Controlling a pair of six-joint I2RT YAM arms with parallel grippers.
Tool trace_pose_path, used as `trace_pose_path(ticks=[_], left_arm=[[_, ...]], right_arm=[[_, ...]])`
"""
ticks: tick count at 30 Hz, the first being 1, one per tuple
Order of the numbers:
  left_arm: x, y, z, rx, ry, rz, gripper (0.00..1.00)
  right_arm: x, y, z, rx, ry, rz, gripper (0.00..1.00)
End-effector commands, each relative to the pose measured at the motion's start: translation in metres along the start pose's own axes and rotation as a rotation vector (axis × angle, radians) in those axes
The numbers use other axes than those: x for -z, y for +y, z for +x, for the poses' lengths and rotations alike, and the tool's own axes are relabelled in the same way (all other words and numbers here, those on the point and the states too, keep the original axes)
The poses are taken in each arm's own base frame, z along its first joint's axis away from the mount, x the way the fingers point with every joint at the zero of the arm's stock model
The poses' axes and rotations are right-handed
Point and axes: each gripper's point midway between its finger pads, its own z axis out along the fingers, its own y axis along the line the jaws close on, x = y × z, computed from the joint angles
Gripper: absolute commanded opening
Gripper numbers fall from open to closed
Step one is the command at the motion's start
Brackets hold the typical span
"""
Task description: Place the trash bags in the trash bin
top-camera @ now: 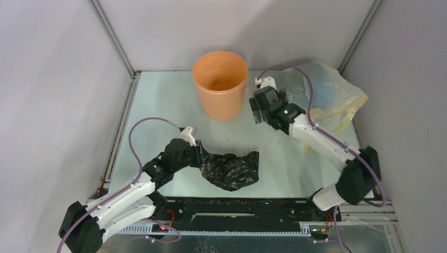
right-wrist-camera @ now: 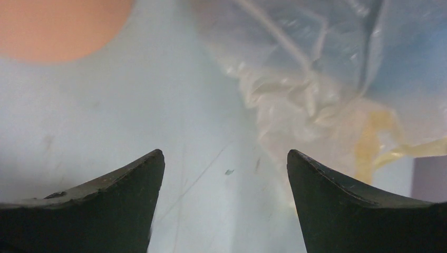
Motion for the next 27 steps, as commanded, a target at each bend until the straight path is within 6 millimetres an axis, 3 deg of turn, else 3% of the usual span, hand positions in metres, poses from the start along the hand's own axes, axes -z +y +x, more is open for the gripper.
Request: trace_pose_path(ticks=[1, 6, 8, 12, 17, 22, 27], left_arm=[[0.009, -0.021, -0.022, -0.016, -0.064, 0.078, 0.31], [0.013, -0.015, -0.025, -0.005, -0.089, 0.057, 0.05], [0.013, -0.010, -0.024, -0.001, -0.096, 0.040, 0.01], [0.009, -0.002, -0.015, -0.004, -0.082, 0.026, 0.00], [0.003, 0.002, -0.004, -0.008, -0.052, 0.027, 0.00], [0.000, 0.006, 0.000, -0.009, -0.042, 0.017, 0.00], [-0.001, 0.010, 0.004, -0.010, -0.037, 0.003, 0.00]], right_arm=[[0.050, 0.037, 0.025, 0.012, -0.007, -0.223, 0.87], [0.085, 0.074, 0.071, 0.038, 0.039, -0.383, 0.76], [0.087, 0.082, 0.095, 0.000, 0.096, -0.432, 0.71], [0.086, 0.093, 0.121, -0.084, 0.137, -0.489, 0.54], [0.077, 0.104, 0.133, -0.148, 0.151, -0.526, 0.50], [0.057, 0.111, 0.136, -0.231, 0.204, -0.580, 0.60], [0.041, 0.120, 0.139, -0.267, 0.241, -0.619, 0.60]])
